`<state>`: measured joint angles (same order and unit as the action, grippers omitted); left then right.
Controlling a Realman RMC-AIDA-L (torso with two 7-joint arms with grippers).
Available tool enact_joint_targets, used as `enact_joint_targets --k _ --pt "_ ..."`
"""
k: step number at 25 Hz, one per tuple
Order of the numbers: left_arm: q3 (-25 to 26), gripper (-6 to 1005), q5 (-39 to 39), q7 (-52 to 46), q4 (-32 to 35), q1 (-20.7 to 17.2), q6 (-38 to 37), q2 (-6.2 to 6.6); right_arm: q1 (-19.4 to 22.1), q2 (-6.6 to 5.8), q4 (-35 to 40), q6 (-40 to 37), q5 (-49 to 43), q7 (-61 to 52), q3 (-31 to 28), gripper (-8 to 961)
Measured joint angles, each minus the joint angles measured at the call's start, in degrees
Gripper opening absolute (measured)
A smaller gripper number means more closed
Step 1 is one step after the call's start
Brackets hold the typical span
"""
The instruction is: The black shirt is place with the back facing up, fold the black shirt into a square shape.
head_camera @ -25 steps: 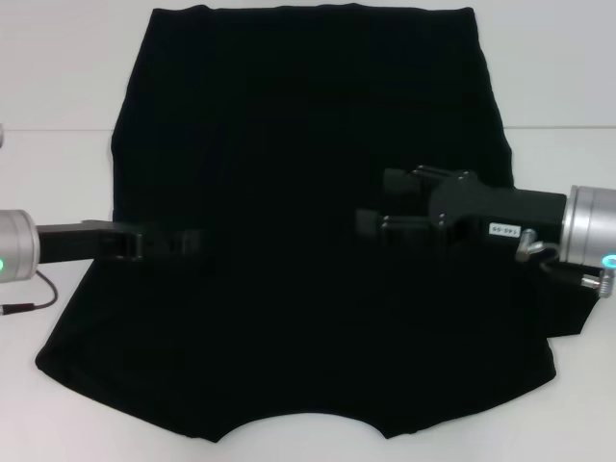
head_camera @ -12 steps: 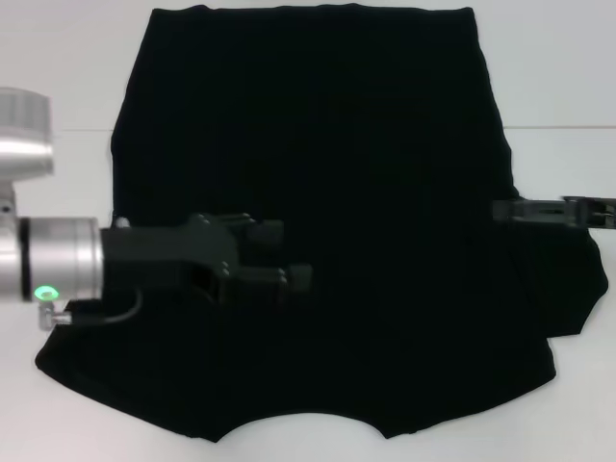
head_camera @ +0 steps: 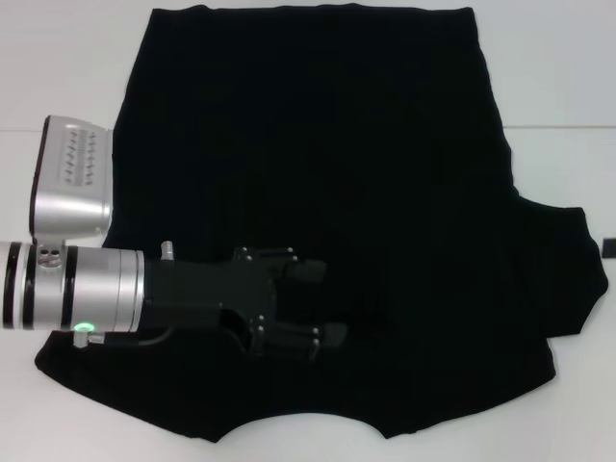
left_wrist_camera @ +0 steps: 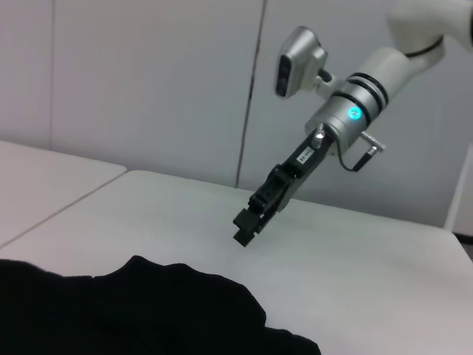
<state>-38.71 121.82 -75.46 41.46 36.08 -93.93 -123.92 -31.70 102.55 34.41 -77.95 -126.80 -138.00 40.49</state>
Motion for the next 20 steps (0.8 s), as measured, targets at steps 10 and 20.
enact_joint_targets --k 10,20 --pt "-3.1 846 0.6 5.6 0.0 -0.7 -0.6 0.13 -2.2 1.09 -3.7 0.8 -5.2 -1.5 -0.6 912" --pt "-3.3 846 0.6 5.9 0.0 -0.7 -0.3 0.15 -3.7 3.42 -4.0 2.4 -8.7 -1.8 -0.6 910"
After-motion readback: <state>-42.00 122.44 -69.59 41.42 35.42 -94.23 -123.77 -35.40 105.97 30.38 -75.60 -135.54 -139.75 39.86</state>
